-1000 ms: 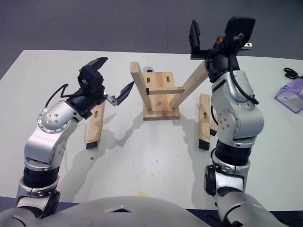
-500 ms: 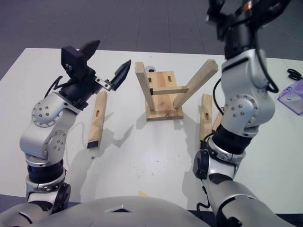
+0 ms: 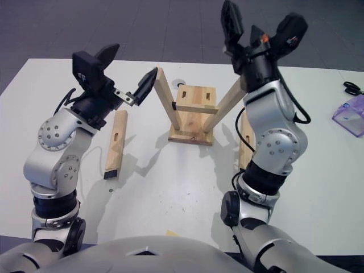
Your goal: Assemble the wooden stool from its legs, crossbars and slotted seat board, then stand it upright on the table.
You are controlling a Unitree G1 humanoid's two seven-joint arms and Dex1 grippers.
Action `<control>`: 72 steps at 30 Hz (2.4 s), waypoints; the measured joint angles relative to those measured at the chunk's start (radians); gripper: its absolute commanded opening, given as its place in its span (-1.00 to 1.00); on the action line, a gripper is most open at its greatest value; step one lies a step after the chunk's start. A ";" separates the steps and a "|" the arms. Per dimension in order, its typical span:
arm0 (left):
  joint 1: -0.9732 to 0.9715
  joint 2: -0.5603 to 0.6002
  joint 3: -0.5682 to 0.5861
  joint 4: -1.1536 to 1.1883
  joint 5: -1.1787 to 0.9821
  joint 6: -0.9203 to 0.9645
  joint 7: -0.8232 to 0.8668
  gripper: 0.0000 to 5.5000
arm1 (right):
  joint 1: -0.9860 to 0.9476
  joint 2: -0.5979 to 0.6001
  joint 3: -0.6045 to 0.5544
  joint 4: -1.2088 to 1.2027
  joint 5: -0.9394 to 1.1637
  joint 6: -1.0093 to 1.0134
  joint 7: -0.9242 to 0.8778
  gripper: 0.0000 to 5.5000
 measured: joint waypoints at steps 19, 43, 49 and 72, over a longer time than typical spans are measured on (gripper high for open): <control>-0.056 0.179 0.338 0.097 0.099 -0.009 0.153 0.96 | 0.188 -0.278 0.230 -0.062 0.132 0.375 0.300 0.96; -0.265 0.422 -0.020 -0.064 -0.427 0.111 -0.439 0.96 | 0.379 -0.375 0.518 0.249 -0.794 -0.025 0.096 0.96; -0.295 0.386 -0.217 0.057 -0.257 -0.004 -0.547 0.96 | 0.393 -0.289 0.569 0.268 -0.858 -0.042 0.102 0.96; -0.347 0.186 -0.365 0.103 -0.204 0.011 -0.439 0.96 | 0.489 -0.138 0.634 0.144 -0.997 -0.013 0.157 0.96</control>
